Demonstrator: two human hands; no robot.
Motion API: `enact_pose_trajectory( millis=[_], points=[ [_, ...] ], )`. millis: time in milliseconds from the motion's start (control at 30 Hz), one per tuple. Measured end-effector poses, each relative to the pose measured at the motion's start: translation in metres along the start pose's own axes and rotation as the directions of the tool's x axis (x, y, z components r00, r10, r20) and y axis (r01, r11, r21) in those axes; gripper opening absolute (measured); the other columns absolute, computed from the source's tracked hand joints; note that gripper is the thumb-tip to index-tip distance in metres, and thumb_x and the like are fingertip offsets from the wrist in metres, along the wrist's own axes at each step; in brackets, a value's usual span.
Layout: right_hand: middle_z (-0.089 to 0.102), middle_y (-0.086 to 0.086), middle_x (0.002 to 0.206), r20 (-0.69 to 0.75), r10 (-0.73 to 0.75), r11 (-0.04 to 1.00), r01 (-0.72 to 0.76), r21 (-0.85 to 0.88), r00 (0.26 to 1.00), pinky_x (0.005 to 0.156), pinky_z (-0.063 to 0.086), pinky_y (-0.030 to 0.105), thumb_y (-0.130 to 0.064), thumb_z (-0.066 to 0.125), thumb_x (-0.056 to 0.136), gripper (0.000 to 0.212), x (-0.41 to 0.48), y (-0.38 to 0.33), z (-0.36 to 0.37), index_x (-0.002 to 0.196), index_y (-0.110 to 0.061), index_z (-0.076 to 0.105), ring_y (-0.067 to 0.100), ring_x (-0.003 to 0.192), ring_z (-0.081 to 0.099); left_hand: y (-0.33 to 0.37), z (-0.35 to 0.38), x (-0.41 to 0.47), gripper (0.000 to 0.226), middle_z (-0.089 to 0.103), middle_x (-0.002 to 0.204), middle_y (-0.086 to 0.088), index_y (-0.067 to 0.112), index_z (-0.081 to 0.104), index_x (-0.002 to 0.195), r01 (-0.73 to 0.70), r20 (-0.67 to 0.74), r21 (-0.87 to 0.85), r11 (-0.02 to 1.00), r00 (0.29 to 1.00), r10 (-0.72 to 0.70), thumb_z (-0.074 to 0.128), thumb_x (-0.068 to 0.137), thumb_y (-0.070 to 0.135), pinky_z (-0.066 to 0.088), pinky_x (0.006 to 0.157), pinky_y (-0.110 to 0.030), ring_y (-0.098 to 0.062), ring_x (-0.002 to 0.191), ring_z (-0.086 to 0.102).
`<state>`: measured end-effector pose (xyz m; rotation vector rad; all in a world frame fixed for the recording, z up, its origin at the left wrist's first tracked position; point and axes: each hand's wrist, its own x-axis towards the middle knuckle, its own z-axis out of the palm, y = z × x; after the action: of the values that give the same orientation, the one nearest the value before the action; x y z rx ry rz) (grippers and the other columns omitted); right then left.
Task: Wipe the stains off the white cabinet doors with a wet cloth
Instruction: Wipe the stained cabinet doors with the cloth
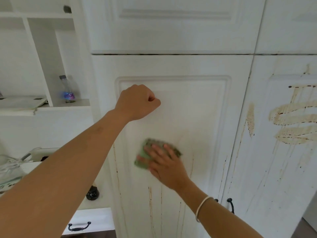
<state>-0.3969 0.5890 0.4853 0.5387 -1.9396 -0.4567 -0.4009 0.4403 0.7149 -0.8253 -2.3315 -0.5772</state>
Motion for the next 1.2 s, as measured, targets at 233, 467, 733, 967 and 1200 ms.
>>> enact_pose_trajectory(
  millis=[233,467,733,967,1200],
  points=[
    [0.022,0.002,0.158,-0.208,0.354,0.935,-0.34,0.098,0.912,0.118,0.016,0.051,-0.041,0.042,0.098,0.052,0.042,0.025,-0.01,0.148,-0.033,0.034,0.025,0.148,0.017,-0.001,0.003,-0.001,0.036,0.04,0.049,-0.005,0.013,0.04,0.052,-0.012,-0.031,0.004,1.0,0.999,0.012,0.052,0.083,0.026,0.05,0.06,-0.041,-0.018,0.046,0.044],
    [0.018,0.001,0.16,0.002,0.328,0.943,-0.327,0.053,0.945,0.12,0.007,0.05,-0.042,0.037,0.1,0.05,-0.045,-0.004,0.015,0.149,-0.036,0.029,0.024,0.15,0.007,-0.002,0.003,0.0,0.036,0.036,0.047,-0.003,0.014,0.035,0.051,-0.001,-0.039,0.031,1.0,0.999,0.002,0.051,0.081,0.026,0.041,0.056,-0.032,-0.017,0.046,0.036],
    [0.013,0.006,0.16,-0.095,0.421,0.906,-0.415,0.079,0.902,0.119,0.01,0.051,-0.042,0.04,0.099,0.053,0.018,0.083,-0.032,0.15,-0.032,0.027,0.027,0.149,0.008,0.003,0.003,-0.001,0.036,0.039,0.048,-0.005,0.014,0.036,0.05,0.02,-0.042,0.019,1.0,0.999,-0.019,0.052,0.08,0.028,0.049,0.06,-0.037,-0.021,0.046,0.045],
    [0.015,0.017,0.159,-0.213,0.73,0.683,-0.69,0.24,0.649,0.119,0.012,0.052,-0.035,0.029,0.101,0.053,0.048,0.115,-0.041,0.152,-0.021,0.026,0.037,0.148,0.011,0.002,0.007,-0.002,0.042,0.032,0.045,0.0,0.016,0.03,0.049,-0.011,-0.055,0.084,0.996,0.998,0.016,0.051,0.083,0.027,0.031,0.05,-0.027,-0.016,0.045,0.031],
    [-0.004,0.019,0.161,0.072,0.696,0.696,-0.695,0.18,0.715,0.117,0.011,0.055,-0.042,0.016,0.104,0.057,-0.085,0.019,0.01,0.156,-0.024,0.003,0.04,0.148,0.001,0.0,0.008,0.0,0.041,0.035,0.045,-0.002,0.016,0.031,0.049,-0.003,-0.05,0.078,0.997,0.999,0.006,0.052,0.082,0.027,0.033,0.051,-0.027,-0.017,0.044,0.03]
  ],
)
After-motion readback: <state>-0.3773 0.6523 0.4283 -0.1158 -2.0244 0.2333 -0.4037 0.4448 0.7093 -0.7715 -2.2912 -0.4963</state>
